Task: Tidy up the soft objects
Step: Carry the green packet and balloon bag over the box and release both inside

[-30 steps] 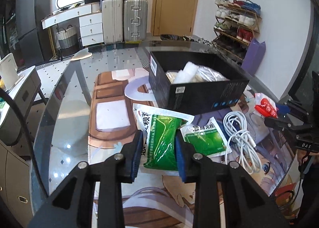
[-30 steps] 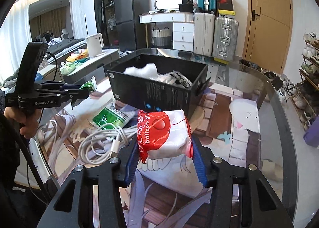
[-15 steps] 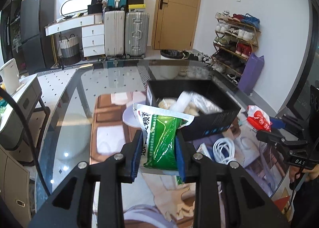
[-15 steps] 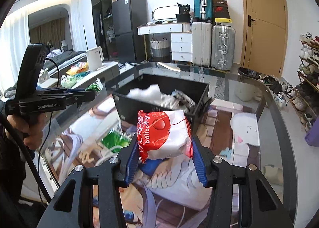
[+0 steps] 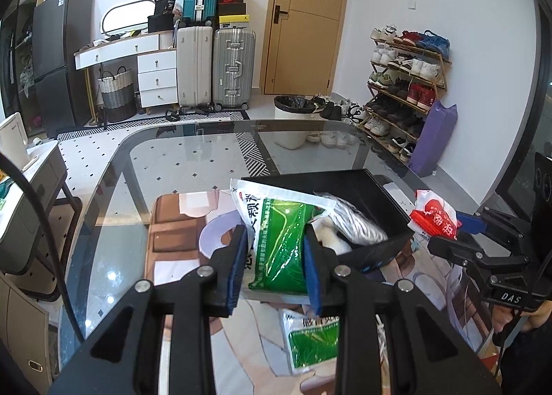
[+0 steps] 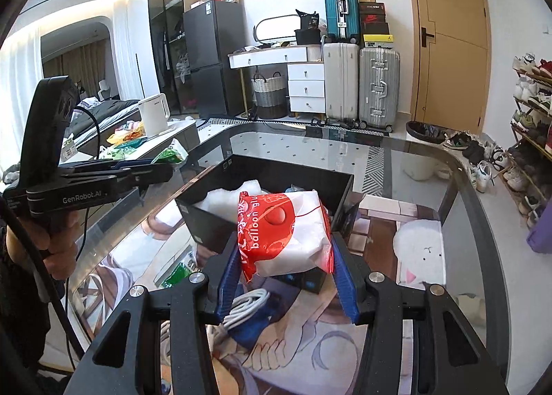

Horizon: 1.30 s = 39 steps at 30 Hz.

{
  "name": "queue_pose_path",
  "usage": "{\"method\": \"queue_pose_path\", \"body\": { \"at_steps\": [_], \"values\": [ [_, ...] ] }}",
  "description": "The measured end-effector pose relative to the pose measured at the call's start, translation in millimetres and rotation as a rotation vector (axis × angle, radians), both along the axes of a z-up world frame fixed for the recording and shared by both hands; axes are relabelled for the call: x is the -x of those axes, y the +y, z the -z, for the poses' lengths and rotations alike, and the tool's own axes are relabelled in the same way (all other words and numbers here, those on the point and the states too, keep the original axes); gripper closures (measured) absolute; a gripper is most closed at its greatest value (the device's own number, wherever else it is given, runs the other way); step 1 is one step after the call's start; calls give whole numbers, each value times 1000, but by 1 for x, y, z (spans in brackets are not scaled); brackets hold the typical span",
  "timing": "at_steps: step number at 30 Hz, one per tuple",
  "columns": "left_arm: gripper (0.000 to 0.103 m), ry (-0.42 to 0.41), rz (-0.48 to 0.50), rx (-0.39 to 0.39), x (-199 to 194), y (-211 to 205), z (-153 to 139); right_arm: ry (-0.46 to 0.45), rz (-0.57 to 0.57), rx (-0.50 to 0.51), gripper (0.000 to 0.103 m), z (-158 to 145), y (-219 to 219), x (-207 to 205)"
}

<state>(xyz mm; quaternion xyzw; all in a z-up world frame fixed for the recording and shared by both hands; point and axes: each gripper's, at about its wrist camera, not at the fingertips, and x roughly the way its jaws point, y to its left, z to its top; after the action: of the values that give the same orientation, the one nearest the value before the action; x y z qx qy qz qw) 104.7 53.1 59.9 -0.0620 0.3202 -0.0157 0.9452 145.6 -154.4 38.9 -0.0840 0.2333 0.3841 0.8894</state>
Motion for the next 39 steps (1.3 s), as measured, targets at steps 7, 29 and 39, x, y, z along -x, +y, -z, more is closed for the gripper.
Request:
{"method": "queue_pose_path", "body": {
  "at_steps": [7, 29, 39],
  "values": [
    [74, 16, 10, -2, -18, -1, 4, 3, -6, 11, 54, -1, 9, -15],
    [73, 58, 39, -9, -63, -17, 22, 36, 10, 29, 53, 2, 37, -66],
    [73, 63, 51, -27, -69, -23, 24, 21, 11, 59, 53, 3, 50, -78]
  ]
}}
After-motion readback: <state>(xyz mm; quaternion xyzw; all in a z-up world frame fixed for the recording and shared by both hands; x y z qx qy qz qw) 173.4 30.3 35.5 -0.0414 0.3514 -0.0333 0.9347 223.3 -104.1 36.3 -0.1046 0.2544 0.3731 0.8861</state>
